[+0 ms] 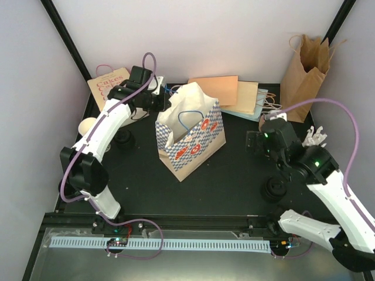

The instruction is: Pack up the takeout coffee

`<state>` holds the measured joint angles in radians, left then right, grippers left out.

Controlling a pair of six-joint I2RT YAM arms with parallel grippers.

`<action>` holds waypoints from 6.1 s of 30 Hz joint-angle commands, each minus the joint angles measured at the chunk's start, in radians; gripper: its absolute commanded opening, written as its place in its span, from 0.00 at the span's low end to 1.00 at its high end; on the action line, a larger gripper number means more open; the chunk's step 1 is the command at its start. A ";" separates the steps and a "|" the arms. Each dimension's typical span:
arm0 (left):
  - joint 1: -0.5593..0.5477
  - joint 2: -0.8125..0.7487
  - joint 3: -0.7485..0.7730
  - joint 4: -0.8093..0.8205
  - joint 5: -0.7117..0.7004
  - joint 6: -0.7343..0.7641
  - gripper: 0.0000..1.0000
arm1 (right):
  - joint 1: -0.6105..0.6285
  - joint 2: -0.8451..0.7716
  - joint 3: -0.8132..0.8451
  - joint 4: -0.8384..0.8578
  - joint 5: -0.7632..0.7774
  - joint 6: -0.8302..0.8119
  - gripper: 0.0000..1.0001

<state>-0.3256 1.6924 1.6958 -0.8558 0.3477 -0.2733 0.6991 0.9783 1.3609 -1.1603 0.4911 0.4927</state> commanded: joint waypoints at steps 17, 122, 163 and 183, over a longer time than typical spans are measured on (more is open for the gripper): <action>0.014 -0.333 -0.218 0.161 0.007 -0.112 0.82 | -0.321 -0.015 -0.016 -0.206 0.035 0.173 0.59; 0.013 -0.962 -0.709 0.287 -0.111 0.083 0.99 | -0.770 -0.088 0.235 0.255 -1.068 0.165 0.01; 0.013 -1.167 -0.924 0.331 -0.122 0.127 0.98 | -0.126 0.281 0.431 0.653 -1.045 0.143 0.01; 0.013 -1.187 -0.923 0.313 -0.111 0.128 0.98 | -0.122 0.390 0.572 0.653 -1.037 0.108 0.01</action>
<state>-0.3153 0.5163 0.7483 -0.5449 0.2291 -0.1574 0.5716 1.3415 1.9007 -0.5224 -0.5587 0.6228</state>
